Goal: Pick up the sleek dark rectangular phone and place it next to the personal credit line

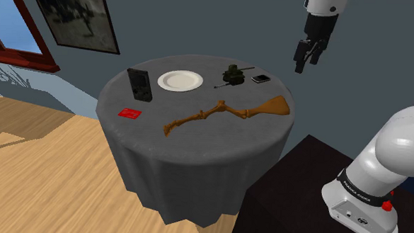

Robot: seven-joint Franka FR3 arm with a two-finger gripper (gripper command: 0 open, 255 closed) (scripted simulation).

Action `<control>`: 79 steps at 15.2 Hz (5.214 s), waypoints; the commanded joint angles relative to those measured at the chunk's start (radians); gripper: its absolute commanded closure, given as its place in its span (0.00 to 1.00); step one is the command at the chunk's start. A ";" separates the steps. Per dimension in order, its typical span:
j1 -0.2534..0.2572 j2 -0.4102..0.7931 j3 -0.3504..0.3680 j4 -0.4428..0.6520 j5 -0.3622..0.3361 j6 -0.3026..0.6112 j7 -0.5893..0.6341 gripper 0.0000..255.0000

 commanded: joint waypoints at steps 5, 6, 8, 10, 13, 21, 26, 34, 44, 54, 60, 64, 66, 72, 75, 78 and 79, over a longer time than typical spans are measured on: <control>0.008 0.064 -0.104 -0.015 -0.063 0.096 -0.201 0.00; 0.011 0.086 -0.130 -0.013 -0.077 0.121 -0.250 0.00; 0.017 0.136 -0.179 -0.005 -0.099 0.172 -0.349 0.00; 0.027 0.193 -0.228 0.012 -0.114 0.221 -0.447 0.00; 0.045 0.292 -0.297 0.052 -0.122 0.293 -0.596 0.00; 0.100 0.608 -0.440 0.231 -0.033 0.444 -1.017 0.00; 0.098 0.829 -0.466 0.391 0.091 0.488 -1.288 0.00; 0.027 1.127 -0.405 0.662 0.238 0.486 -1.602 0.00; 0.020 1.169 -0.394 0.630 0.259 0.557 -1.615 0.00; 0.020 1.169 -0.394 0.630 0.259 0.557 -1.615 1.00; 0.021 1.162 -0.396 0.635 0.256 0.546 -1.613 1.00; 0.025 1.137 -0.402 0.655 0.243 0.502 -1.605 1.00; 0.026 1.126 -0.405 0.667 0.237 0.480 -1.602 1.00; 0.030 1.096 -0.412 0.707 0.222 0.412 -1.592 1.00; 0.031 1.083 -0.414 0.730 0.216 0.377 -1.589 1.00; 0.083 1.049 -0.399 0.686 0.197 0.391 -1.519 1.00; 0.100 1.039 -0.393 0.673 0.191 0.395 -1.495 1.00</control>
